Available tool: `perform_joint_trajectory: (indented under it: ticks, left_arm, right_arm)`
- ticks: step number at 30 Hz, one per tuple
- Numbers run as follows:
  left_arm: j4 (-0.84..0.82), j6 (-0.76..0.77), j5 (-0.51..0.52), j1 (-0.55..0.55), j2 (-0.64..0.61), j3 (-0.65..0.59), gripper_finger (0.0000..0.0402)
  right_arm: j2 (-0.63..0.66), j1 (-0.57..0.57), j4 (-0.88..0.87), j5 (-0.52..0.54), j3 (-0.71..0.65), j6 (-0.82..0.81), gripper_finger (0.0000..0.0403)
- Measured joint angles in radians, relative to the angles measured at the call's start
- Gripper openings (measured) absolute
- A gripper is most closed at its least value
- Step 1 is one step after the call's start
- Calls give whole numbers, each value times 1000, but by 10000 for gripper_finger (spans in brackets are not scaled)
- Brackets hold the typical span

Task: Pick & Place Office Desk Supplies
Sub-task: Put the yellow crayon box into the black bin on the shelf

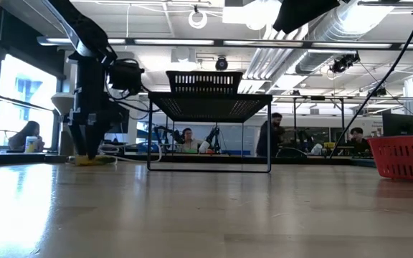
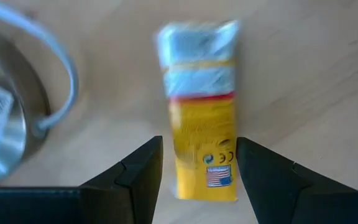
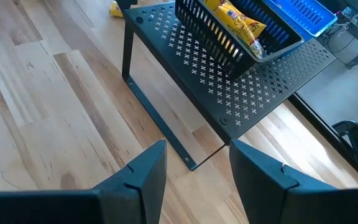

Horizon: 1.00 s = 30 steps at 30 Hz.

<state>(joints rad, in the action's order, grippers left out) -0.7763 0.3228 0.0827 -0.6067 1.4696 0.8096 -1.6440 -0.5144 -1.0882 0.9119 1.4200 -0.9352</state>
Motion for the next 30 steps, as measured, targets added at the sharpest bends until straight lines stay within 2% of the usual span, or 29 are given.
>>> perform_joint_trajectory:
  ticks: [3,12,23,30]
  left_arm:
    - [5,48,1,0,0,-31,194]
    - [11,10,1,1,0,-51,190]
    - [-2,7,0,3,0,-50,109]
    - [-191,1,1,21,-14,-10,96]
  right_arm:
    - [0,0,0,1,0,0,164]
    - [0,0,0,3,0,-1,164]
    - [0,0,0,-21,0,-2,164]
    - [0,0,1,-21,0,-2,164]
